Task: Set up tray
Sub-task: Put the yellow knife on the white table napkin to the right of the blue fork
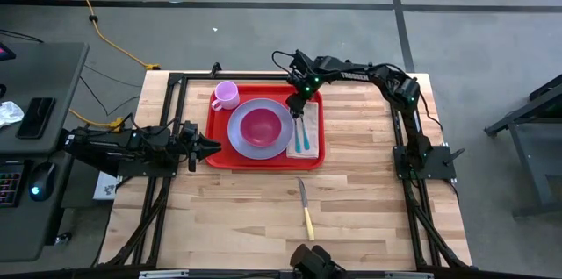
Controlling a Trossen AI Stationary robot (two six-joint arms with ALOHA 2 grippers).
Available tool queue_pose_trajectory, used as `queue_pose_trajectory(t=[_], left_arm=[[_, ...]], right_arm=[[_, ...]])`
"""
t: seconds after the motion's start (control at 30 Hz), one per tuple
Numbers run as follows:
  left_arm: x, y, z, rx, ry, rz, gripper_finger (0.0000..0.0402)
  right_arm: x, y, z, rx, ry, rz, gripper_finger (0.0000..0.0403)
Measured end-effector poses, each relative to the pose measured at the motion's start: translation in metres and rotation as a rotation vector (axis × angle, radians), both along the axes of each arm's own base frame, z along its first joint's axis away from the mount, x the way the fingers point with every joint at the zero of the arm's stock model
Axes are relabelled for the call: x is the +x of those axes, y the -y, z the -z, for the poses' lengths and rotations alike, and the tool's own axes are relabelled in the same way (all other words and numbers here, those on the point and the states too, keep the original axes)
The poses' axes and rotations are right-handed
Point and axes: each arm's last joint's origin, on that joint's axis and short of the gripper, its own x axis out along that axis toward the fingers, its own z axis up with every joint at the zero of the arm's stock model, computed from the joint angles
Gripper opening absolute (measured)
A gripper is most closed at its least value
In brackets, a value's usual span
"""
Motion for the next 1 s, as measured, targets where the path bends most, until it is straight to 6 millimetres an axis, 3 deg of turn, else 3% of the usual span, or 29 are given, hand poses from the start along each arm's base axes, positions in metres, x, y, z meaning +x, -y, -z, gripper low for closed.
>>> queue_pose_trajectory(t=[0.43,0.73,1.0], left_arm=[[0.000,0.000,0.000,0.001,0.000,0.001,0.0140],[0.000,0.000,0.000,-0.001,0.000,0.004,0.0140],[0.000,0.000,0.000,-0.009,0.002,0.003,0.0140]], right_arm=[[-0.027,0.026,-0.028,-0.082,0.031,0.032,0.0078],[-0.042,0.021,-0.014,-0.087,-0.069,-0.135,0.0078],[-0.054,0.011,-0.010,0.092,-0.126,-0.156,0.0078]])
